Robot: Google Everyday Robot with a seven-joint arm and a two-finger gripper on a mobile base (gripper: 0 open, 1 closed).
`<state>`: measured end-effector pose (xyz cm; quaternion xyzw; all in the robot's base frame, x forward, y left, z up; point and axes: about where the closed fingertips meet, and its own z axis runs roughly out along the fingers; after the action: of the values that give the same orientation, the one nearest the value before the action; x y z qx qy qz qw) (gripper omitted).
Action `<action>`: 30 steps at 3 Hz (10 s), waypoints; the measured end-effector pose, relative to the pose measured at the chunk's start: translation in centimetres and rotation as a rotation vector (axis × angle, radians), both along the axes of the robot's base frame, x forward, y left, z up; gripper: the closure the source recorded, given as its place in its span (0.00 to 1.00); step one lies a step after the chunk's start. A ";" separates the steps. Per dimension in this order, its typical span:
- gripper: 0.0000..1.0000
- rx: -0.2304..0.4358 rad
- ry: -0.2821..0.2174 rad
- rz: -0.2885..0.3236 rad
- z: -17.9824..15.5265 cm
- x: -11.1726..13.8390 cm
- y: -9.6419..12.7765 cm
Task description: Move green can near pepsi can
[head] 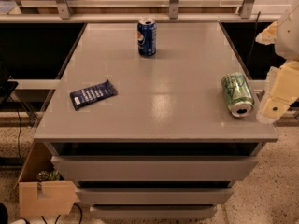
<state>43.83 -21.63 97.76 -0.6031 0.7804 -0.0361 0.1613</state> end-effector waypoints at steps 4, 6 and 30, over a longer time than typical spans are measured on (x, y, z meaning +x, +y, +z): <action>0.00 -0.124 0.041 -0.298 -2.1 3.8 -1.8; 0.00 -0.115 0.073 -0.374 -3.1 4.2 -1.5; 1.00 -0.197 -0.237 0.009 -5.8 27.3 7.5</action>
Offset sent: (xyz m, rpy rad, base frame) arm 0.0275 -0.0145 -0.0174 -0.0979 0.0794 -0.2856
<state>71.08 -14.17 92.00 -0.6108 0.7459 -0.1828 0.1926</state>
